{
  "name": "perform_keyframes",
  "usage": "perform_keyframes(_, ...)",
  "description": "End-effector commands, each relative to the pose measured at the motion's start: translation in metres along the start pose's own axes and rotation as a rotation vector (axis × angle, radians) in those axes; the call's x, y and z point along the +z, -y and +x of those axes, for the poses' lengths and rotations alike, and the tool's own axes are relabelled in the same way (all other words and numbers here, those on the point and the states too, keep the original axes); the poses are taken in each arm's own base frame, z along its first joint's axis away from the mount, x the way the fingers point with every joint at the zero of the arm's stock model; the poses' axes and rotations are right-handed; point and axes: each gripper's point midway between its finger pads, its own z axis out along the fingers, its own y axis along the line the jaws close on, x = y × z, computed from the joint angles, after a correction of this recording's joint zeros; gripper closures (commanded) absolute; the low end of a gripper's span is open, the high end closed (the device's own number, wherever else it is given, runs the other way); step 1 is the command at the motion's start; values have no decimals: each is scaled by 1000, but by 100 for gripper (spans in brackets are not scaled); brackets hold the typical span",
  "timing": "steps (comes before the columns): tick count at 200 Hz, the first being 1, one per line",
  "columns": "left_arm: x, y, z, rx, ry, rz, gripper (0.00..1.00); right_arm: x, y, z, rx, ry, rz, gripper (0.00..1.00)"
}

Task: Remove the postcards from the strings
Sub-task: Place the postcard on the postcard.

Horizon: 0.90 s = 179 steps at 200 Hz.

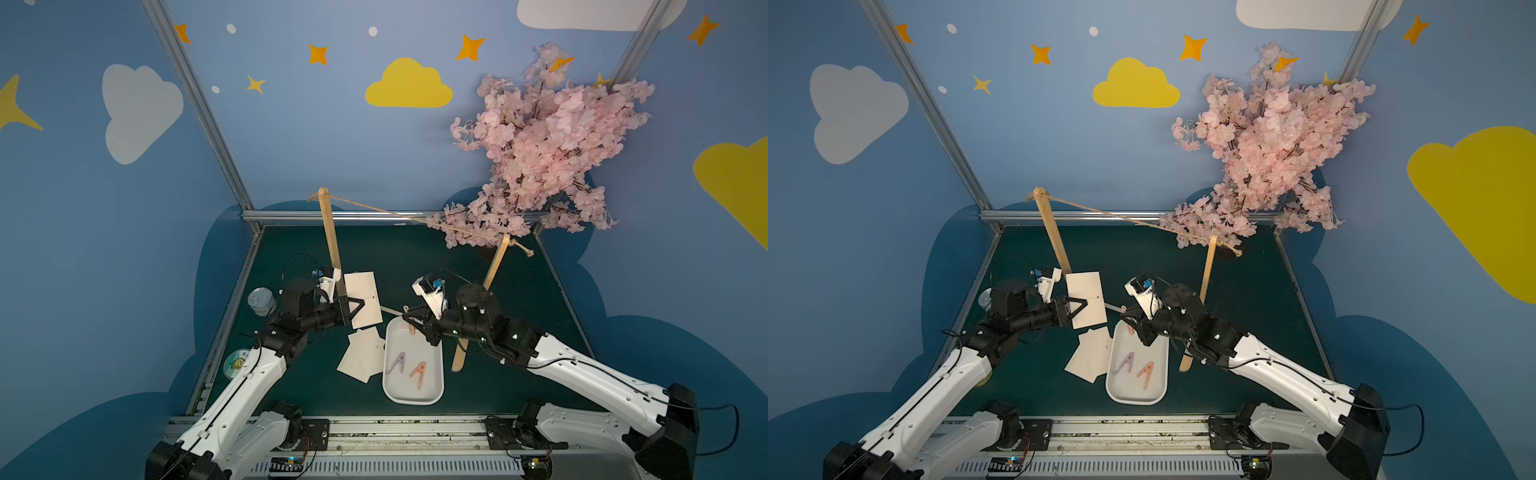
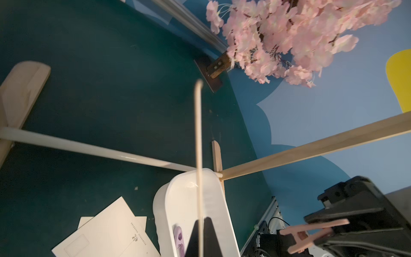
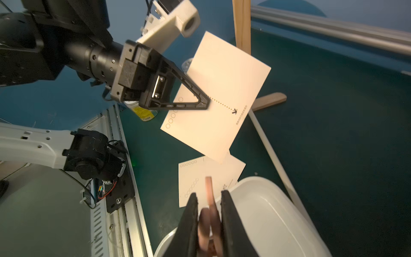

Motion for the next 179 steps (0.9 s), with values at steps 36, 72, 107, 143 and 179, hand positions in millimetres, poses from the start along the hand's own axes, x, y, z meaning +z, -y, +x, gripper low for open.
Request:
perform_keyframes(36,19,-38,49,-111,-122,-83,94,30,25,90,197,-140,77,100)
perform_keyframes(72,31,-49,66,-139,-162,-97,94,40,32,122,215,-232,107,100)
perform_keyframes(107,38,-54,69,-148,-167,-93,78,41,40,130,224,-253,147,98)
perform_keyframes(143,38,-58,71,-148,-180,-119,56,40,47,135,229,-279,187,54)
perform_keyframes(179,22,-57,64,-108,-126,-166,51,19,56,122,219,-270,278,39)
